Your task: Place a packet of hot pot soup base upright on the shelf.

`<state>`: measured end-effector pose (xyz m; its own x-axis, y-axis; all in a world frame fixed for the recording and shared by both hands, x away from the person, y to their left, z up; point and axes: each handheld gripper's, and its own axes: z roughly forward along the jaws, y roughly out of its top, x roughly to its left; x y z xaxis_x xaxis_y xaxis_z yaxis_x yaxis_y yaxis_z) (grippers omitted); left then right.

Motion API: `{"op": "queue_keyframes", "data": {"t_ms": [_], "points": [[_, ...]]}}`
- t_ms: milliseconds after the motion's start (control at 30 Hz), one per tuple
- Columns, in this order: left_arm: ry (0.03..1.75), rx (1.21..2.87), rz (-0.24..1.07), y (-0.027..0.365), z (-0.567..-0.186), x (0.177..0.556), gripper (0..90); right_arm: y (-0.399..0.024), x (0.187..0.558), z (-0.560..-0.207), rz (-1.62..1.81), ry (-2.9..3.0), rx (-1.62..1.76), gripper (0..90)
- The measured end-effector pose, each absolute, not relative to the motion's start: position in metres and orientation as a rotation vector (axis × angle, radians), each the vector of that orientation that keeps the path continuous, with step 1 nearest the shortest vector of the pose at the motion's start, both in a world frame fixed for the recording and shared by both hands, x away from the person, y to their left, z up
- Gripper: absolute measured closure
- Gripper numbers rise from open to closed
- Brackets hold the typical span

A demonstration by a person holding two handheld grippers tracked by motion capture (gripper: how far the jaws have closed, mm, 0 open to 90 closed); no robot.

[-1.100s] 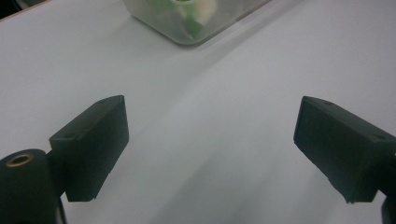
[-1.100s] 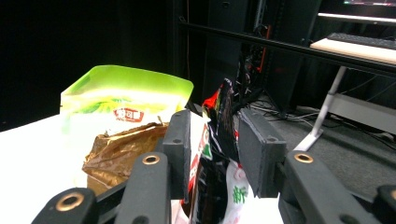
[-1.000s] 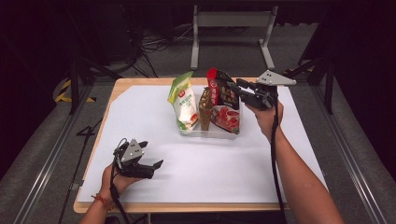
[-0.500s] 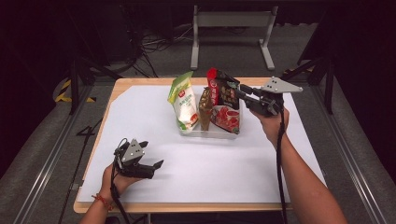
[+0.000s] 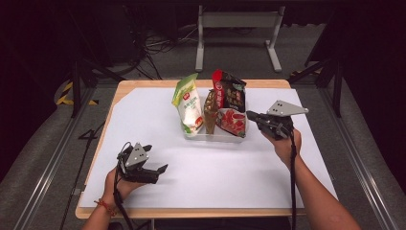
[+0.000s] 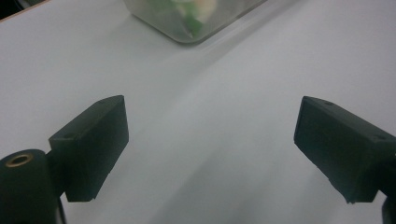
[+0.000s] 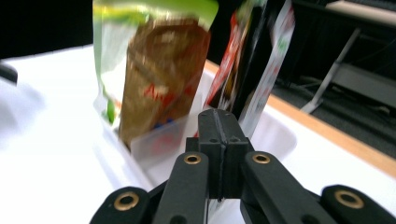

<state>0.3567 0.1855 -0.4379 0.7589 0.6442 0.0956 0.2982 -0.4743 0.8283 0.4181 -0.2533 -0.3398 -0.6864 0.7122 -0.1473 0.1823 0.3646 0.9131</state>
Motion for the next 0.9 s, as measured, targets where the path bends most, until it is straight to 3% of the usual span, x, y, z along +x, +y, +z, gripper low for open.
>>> {"op": "queue_keyframes", "data": {"t_ms": [500, 900], "points": [[0.702, 2.086, 0.503, 0.185, -0.438, 0.357, 10.6, -0.245, 0.418, -0.386, 1.135, 2.245, 0.811, 90.0], [0.699, 2.088, 0.505, 0.185, -0.438, 0.356, 10.6, -0.233, 0.427, -0.399, 1.089, 2.273, 0.807, 90.0]]}}
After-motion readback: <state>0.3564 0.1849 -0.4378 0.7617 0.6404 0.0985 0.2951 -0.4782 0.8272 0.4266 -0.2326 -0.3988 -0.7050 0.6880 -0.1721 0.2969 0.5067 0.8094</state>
